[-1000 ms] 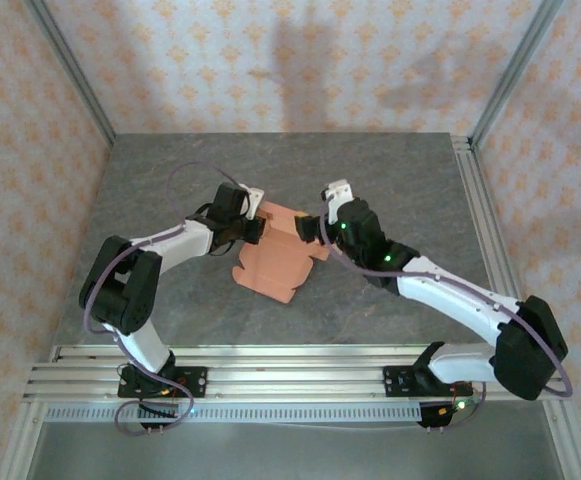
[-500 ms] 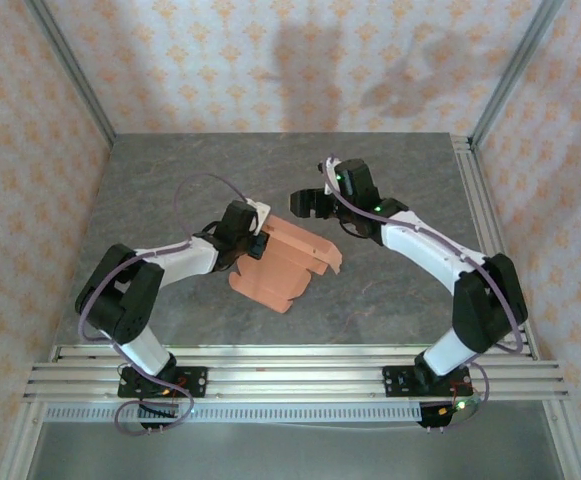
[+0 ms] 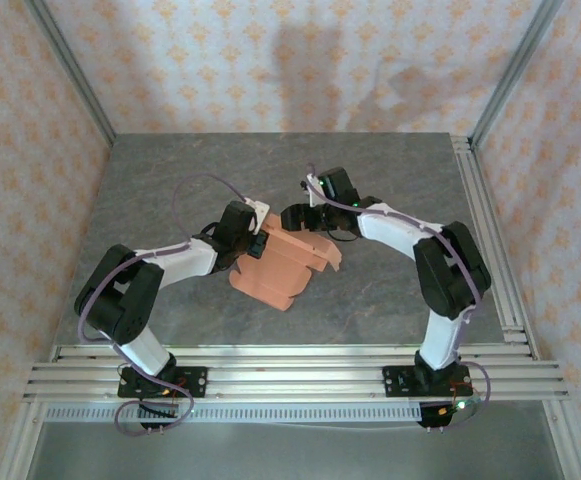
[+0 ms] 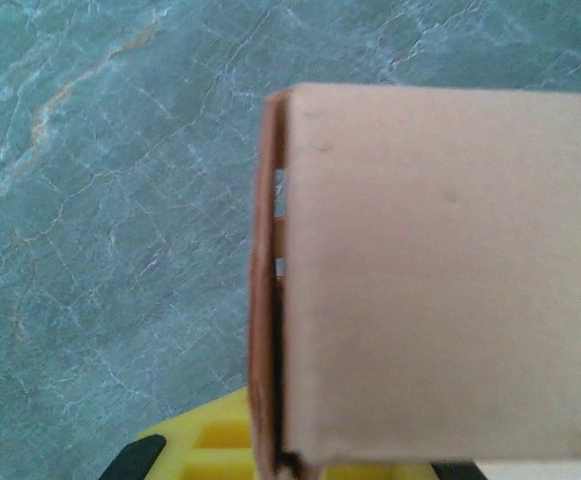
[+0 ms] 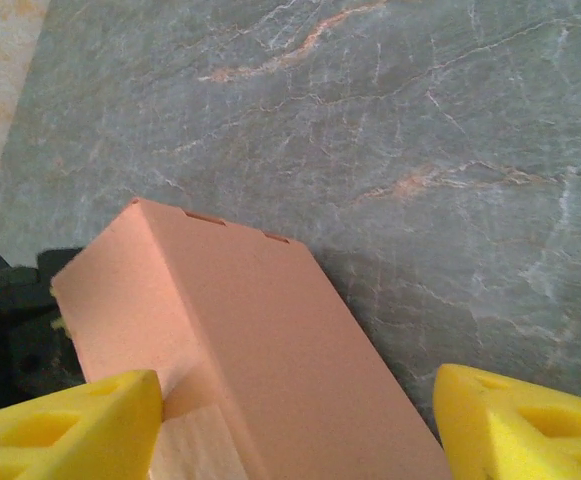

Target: Fold the paper box

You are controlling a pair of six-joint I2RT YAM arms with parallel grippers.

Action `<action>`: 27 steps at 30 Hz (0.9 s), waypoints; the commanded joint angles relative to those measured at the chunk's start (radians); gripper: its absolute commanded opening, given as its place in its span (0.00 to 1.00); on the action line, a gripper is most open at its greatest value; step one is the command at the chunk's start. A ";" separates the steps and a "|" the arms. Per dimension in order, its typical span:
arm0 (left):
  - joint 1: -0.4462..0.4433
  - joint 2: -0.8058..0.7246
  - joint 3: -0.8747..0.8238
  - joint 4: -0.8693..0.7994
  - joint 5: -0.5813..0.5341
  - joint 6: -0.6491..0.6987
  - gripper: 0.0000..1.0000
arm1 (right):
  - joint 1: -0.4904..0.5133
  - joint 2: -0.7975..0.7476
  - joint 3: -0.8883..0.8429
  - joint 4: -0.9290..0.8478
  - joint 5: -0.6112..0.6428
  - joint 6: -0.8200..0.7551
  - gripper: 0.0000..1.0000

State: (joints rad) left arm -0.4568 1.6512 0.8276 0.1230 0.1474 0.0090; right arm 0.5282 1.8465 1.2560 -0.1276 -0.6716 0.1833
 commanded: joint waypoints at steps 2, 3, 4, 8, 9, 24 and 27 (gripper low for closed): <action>-0.005 0.037 0.013 0.017 0.005 -0.003 0.07 | -0.009 0.070 0.063 -0.003 -0.100 0.022 0.68; -0.005 0.040 0.010 0.028 0.004 -0.008 0.07 | -0.009 0.079 0.062 0.000 -0.106 0.026 0.68; -0.004 0.043 0.005 0.037 0.004 -0.015 0.07 | -0.009 0.086 0.058 0.000 -0.105 0.026 0.67; -0.005 0.055 0.004 0.054 0.027 -0.032 0.11 | -0.010 0.097 0.051 -0.020 -0.105 0.017 0.65; -0.005 0.060 0.004 0.061 0.032 -0.038 0.12 | -0.010 0.100 0.055 -0.041 -0.100 0.010 0.65; -0.004 0.042 -0.062 0.183 0.017 -0.087 0.26 | -0.011 0.079 0.047 -0.064 -0.078 0.028 0.62; -0.005 0.026 -0.075 0.195 -0.001 -0.084 0.26 | -0.011 0.078 0.053 -0.059 -0.089 0.038 0.62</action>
State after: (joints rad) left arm -0.4564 1.7153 0.7708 0.2726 0.1596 -0.0708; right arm 0.5163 1.9217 1.2984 -0.1421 -0.7750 0.2111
